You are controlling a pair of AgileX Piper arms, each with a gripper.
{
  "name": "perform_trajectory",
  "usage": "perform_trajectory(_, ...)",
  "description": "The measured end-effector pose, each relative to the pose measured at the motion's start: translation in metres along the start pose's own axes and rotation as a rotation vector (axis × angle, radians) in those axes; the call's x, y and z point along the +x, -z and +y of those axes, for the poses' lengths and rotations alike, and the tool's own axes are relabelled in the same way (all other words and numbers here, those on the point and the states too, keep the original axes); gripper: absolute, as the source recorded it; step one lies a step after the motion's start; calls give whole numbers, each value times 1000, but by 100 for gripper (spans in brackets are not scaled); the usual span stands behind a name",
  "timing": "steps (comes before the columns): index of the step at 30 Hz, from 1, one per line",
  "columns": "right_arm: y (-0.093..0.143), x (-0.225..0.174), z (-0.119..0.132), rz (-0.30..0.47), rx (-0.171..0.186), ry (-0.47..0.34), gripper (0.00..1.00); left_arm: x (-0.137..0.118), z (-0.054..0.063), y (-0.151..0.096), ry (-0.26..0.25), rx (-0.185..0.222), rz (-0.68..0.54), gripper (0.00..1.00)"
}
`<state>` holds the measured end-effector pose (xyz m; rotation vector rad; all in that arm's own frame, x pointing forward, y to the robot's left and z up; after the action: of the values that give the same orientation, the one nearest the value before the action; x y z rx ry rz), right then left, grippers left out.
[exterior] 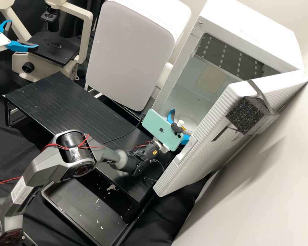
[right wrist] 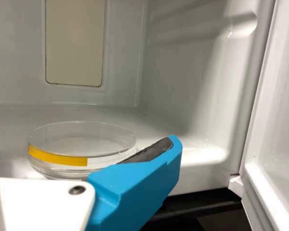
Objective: Take the petri dish out of the incubator
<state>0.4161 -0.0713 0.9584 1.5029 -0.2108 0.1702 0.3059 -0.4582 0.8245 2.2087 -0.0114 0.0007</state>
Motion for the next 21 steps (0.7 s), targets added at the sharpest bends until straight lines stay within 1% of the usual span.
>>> perform_trajectory(3,-1,2,1,-6,20,19,100,0,0,0,0,0,0,100)
perform_trajectory(6,-1,3,3,-9,52,47,100,0,0,0,0,0,0,100)
perform_trajectory(9,-2,4,4,-9,75,68,100,0,0,0,0,0,0,100)
perform_trajectory(14,-1,6,3,-3,81,86,100,0,0,0,0,0,0,100)
perform_trajectory(19,-3,6,2,-8,101,92,100,0,0,0,0,0,0,100)
perform_trajectory(21,-4,7,1,-9,104,92,100,0,0,0,0,0,0,100)
